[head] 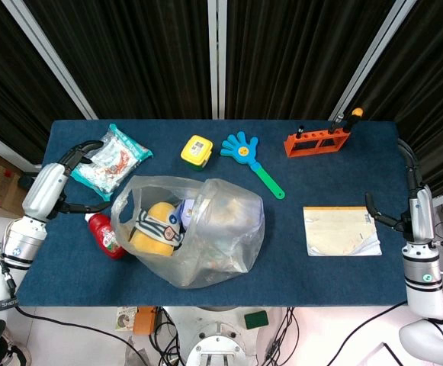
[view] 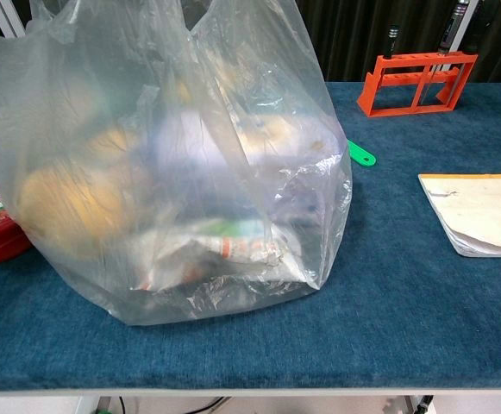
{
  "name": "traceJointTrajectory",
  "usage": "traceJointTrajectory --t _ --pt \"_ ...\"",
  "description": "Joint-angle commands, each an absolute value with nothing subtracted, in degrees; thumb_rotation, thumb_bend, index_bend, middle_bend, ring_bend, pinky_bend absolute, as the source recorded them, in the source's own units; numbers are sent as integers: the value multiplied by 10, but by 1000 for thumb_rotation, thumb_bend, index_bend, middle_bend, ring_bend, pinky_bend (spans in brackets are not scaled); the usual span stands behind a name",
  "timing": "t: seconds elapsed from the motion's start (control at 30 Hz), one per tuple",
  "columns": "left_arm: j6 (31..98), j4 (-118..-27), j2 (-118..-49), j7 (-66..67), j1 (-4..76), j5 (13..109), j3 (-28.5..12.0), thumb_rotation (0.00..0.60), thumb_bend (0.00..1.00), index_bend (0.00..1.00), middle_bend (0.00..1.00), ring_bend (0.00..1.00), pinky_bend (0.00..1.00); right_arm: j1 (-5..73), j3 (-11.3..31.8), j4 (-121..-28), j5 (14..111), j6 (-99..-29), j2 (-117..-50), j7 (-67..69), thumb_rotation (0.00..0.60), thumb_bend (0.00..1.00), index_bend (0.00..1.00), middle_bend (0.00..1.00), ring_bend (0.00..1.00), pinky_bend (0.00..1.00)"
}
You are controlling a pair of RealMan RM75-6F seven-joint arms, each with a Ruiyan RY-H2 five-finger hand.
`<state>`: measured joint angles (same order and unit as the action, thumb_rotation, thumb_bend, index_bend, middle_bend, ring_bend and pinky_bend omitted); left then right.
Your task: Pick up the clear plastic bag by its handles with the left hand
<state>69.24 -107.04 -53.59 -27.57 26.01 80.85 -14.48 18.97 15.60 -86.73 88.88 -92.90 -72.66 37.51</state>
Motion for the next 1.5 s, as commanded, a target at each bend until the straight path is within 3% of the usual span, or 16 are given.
traceJointTrajectory --t 0.03,0.7,0.87,0.97,1.2,1.33,1.5 --pt "690 -1072 -534 -289 260 813 -143 580 33 154 141 118 284 189 157 -866 887 -929 -726 378 600 399 0 4 0 0" --pt "689 -1070 -514 -326 254 825 -130 580 34 154 138 118 285 184 152 -818 896 -946 -742 368 600 402 0 3 0 0" --pt "678 -1063 -487 -386 246 830 -121 565 32 163 157 124 293 178 150 -792 904 -964 -745 357 600 402 0 0 0 0" --pt "689 -1056 -474 -437 236 834 -122 493 32 187 196 159 316 175 149 -770 904 -971 -748 355 600 402 0 0 0 0" --pt "688 -1044 -457 -558 221 850 -109 182 25 225 248 203 377 165 139 -677 888 -968 -776 372 600 400 0 0 0 0" --pt "677 -1035 -446 -644 221 869 -99 110 14 279 295 251 434 160 132 -633 879 -958 -787 381 600 393 0 0 0 0" --pt "635 -1043 -421 -650 229 876 -80 16 10 331 352 313 517 152 126 -599 878 -962 -794 391 600 393 0 0 0 0"
